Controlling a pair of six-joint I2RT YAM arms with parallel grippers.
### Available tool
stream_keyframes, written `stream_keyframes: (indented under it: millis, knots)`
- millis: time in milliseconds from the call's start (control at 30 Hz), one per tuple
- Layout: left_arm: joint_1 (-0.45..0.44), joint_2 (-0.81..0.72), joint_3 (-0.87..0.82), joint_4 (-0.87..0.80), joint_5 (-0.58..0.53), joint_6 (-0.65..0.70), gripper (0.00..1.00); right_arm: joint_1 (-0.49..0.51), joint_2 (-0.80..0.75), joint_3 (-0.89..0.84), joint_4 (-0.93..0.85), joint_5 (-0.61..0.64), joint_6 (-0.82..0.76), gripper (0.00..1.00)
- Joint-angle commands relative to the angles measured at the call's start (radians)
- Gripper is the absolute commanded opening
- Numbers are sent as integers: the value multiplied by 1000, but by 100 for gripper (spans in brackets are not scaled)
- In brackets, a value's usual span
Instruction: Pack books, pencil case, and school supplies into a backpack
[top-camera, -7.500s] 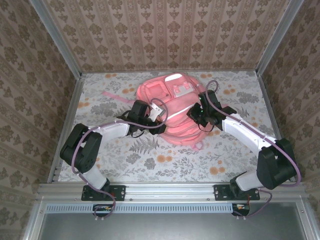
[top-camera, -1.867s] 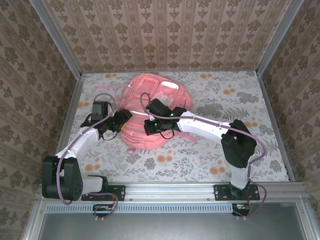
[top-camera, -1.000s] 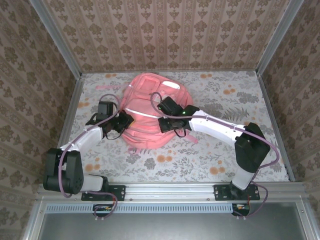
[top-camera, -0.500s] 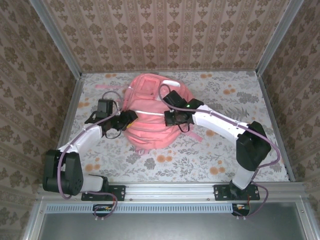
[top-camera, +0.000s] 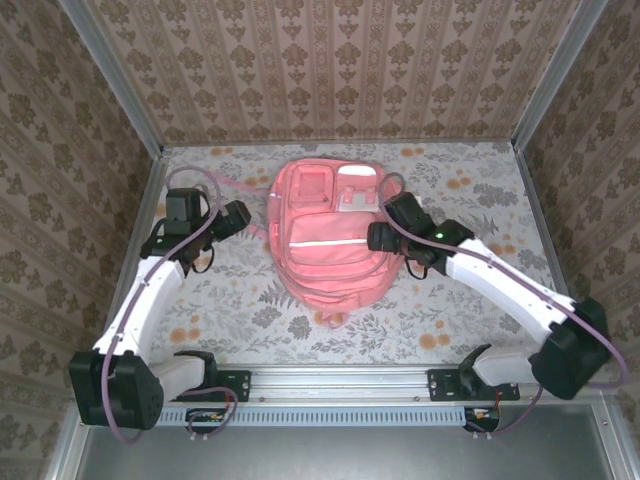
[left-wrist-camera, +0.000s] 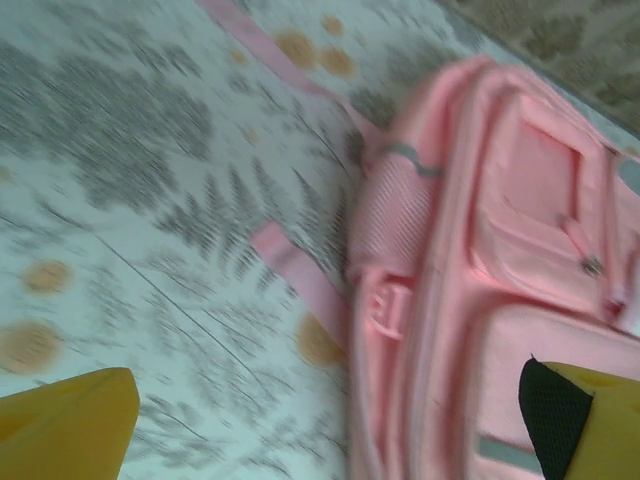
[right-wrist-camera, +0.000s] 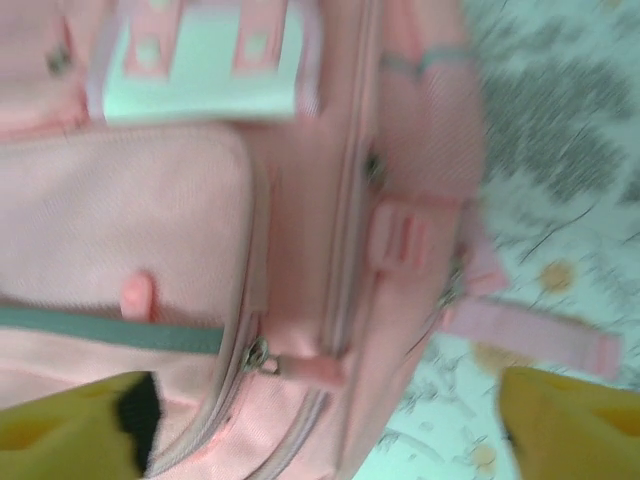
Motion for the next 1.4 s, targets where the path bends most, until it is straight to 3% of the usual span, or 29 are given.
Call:
stream_keyframes:
  millis: [0,100,167,267,367,467,567,700,900,1100,1367]
  knots:
    - [14,-50,-30,91,-269,94,100,-38,-87,-25,55,258,-44,100]
    - [36,-55,-83,168,-409,107,100,-81,-141,-96,155,449,-108,100]
    - [62,-33,-95,171,-445,108,100,-119,-167,-171,245,555,-161,100]
    - [79,-2,-166,279,-504,168,99,-219,-199,-309,397,593,-228,100]
    - [86,4,-281,461,-592,259,99,-333,-207,-426,489,532,-222,100]
    - [103,29,-357,575,-603,348,100,-368,-205,-547,654,505,-276,100]
    - [119,65,-408,690,-536,416,100,-404,-166,-654,861,438,-321,100]
    - [147,104,-555,1006,-364,465,100,-426,-103,-744,1126,306,-408,100]
    - [149,198,-621,1271,-210,519,100,-455,-23,-749,1288,121,-498,100]
    - [147,322,-621,1404,-164,543,100,-488,28,-759,1401,-11,-536,100]
    - [124,416,-588,1429,-222,556,100,-511,207,-736,1538,-90,-541,100]
